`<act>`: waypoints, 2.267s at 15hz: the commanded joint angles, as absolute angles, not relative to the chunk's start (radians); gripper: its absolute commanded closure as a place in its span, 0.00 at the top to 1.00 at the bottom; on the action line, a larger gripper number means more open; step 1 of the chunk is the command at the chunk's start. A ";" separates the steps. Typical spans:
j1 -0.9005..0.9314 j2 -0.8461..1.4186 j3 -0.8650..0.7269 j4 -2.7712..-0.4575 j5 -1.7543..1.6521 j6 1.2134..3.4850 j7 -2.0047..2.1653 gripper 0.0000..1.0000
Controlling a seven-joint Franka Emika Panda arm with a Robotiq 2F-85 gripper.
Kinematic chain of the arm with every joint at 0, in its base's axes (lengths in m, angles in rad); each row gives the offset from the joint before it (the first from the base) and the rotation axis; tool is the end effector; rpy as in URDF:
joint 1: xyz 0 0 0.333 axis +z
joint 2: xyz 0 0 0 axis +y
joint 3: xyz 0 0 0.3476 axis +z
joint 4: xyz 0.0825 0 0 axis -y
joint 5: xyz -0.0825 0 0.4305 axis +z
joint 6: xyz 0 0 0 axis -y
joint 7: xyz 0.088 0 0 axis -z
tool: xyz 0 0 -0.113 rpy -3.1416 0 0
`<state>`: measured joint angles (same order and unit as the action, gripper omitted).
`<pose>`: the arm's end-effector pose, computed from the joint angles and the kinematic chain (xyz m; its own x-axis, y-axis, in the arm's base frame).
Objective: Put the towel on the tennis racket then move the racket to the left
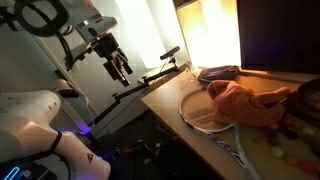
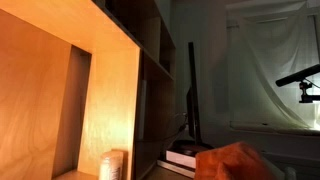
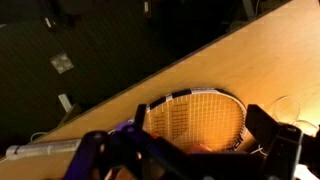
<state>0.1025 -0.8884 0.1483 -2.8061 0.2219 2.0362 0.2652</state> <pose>0.3058 0.0877 0.4431 0.9844 -0.1544 0.0848 -0.1438 -0.9823 -0.1197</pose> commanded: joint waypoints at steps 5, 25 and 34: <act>0.098 -0.883 0.151 -2.807 0.224 2.032 0.263 1.00; 0.099 -0.655 0.244 -2.487 0.213 2.011 0.318 1.00; 0.070 -0.397 0.236 -2.166 0.199 1.989 0.428 1.00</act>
<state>0.0913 -0.4992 0.2367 -2.2807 0.2200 2.0264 0.3580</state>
